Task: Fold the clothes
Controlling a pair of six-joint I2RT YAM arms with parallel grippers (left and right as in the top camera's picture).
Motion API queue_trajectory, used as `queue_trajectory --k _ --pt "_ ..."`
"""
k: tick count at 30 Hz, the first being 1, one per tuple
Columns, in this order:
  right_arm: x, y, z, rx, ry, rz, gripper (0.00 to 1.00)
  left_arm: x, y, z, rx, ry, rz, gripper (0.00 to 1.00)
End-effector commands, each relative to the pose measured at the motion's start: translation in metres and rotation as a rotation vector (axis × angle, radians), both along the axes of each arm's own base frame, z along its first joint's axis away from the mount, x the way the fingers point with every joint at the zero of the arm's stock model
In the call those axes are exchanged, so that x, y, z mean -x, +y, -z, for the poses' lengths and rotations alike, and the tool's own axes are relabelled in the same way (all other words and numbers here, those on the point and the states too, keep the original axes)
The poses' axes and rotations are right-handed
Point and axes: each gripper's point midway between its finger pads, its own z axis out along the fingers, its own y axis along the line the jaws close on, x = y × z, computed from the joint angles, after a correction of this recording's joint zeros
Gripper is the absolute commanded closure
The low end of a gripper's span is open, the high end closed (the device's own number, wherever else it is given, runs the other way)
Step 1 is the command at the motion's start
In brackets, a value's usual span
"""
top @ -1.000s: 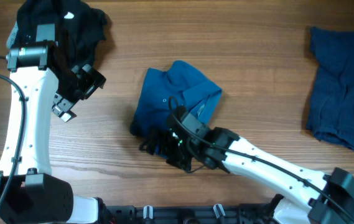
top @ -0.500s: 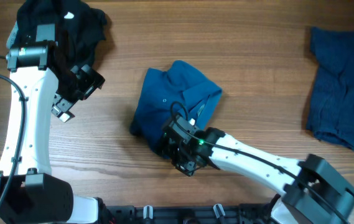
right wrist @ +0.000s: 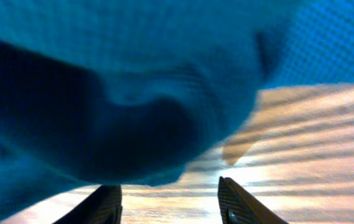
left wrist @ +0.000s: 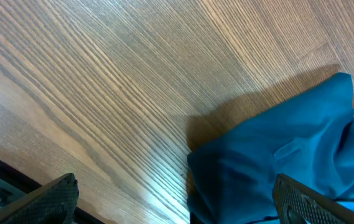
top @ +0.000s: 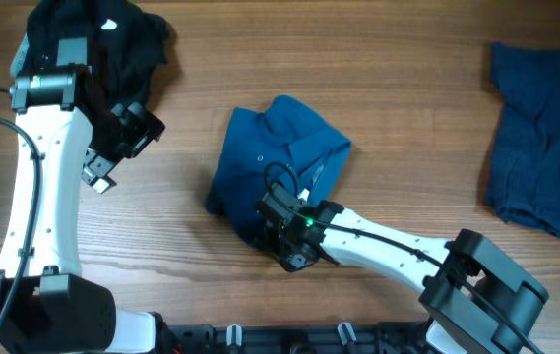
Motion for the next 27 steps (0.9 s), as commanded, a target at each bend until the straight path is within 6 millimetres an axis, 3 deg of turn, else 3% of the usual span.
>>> queue_trajectory --k 1,4,8,16,22,27 --pt "-0.003 -0.006 0.013 0.045 -0.018 0.014 0.52 -0.001 0.004 -0.002 -0.015 -0.004 -0.022 0.0" --pt "-0.002 -0.009 0.024 0.072 0.0 0.015 0.55 -0.001 0.004 -0.002 -0.015 -0.004 -0.022 0.0" --pt "0.001 -0.013 0.034 0.099 0.022 0.014 0.7 -0.001 0.004 -0.002 -0.015 -0.004 -0.022 0.0" --pt "0.004 -0.018 0.034 0.117 0.025 -0.015 0.96 -0.001 0.006 -0.002 -0.026 -0.004 -0.023 0.0" --pt "0.0 -0.042 0.021 0.192 -0.005 -0.008 0.96 -0.002 0.006 -0.002 -0.027 -0.008 -0.023 0.0" --pt "-0.005 -0.065 -0.005 0.259 -0.091 -0.008 0.96 -0.003 0.006 -0.002 -0.027 -0.012 -0.023 0.0"
